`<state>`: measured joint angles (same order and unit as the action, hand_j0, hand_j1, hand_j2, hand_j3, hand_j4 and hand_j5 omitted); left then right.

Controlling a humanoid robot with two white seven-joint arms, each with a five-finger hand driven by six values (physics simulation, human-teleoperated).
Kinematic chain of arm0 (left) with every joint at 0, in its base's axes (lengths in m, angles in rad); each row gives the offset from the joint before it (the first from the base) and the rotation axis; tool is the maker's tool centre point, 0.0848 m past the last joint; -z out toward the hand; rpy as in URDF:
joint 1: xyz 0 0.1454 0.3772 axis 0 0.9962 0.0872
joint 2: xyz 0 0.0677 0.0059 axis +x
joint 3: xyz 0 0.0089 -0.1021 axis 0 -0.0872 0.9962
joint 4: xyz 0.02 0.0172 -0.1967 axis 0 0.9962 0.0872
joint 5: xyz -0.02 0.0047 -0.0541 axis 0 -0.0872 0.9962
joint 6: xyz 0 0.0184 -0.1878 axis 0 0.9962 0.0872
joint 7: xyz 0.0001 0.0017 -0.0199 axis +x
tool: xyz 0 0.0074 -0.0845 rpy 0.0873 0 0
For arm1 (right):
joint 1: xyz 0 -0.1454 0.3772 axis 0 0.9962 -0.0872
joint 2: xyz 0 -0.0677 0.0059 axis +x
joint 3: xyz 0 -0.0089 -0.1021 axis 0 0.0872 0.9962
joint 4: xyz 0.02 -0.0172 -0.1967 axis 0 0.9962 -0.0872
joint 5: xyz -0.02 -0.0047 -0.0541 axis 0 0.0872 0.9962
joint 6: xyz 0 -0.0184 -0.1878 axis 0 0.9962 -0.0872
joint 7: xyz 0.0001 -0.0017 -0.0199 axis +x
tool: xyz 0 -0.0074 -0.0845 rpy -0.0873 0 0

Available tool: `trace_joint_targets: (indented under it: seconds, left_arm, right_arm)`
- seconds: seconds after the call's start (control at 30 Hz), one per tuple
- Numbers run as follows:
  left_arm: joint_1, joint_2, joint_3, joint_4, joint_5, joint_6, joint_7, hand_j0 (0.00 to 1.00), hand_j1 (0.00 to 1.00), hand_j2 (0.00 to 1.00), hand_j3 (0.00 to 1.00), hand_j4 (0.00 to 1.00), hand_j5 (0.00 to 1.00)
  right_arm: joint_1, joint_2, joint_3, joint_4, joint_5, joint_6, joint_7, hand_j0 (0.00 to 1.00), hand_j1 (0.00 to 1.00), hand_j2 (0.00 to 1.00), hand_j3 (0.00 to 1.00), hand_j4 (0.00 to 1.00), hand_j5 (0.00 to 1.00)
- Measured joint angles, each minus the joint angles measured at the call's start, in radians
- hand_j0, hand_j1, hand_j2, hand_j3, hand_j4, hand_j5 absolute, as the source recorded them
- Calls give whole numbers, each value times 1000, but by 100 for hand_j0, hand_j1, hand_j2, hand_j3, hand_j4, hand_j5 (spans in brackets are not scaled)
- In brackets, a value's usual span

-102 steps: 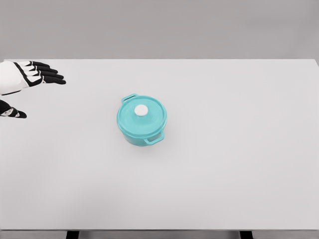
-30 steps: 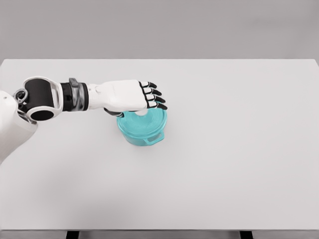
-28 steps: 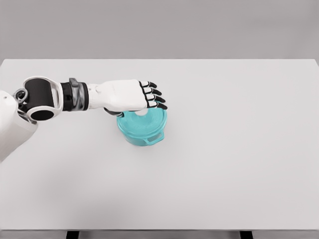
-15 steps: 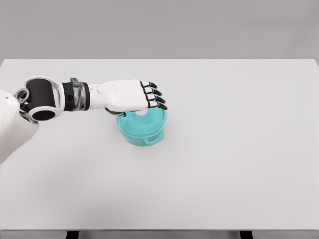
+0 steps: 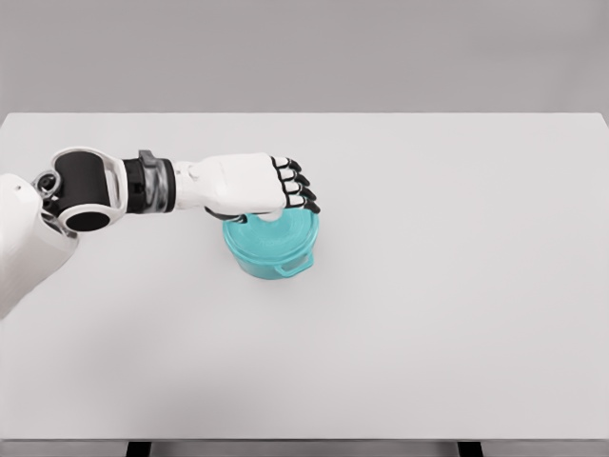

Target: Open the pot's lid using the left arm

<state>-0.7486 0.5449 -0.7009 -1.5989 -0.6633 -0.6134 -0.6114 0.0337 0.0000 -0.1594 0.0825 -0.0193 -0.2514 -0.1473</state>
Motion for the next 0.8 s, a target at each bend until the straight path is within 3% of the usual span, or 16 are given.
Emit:
trace_joint_targets:
  seconds: [0.8]
  left_arm:
    - [9,0,-5,7,-2,0,0,80,80,80,80,80,80]
  right_arm:
    - [0,0,0,0,0,0,0,100,100,100,100,100,100]
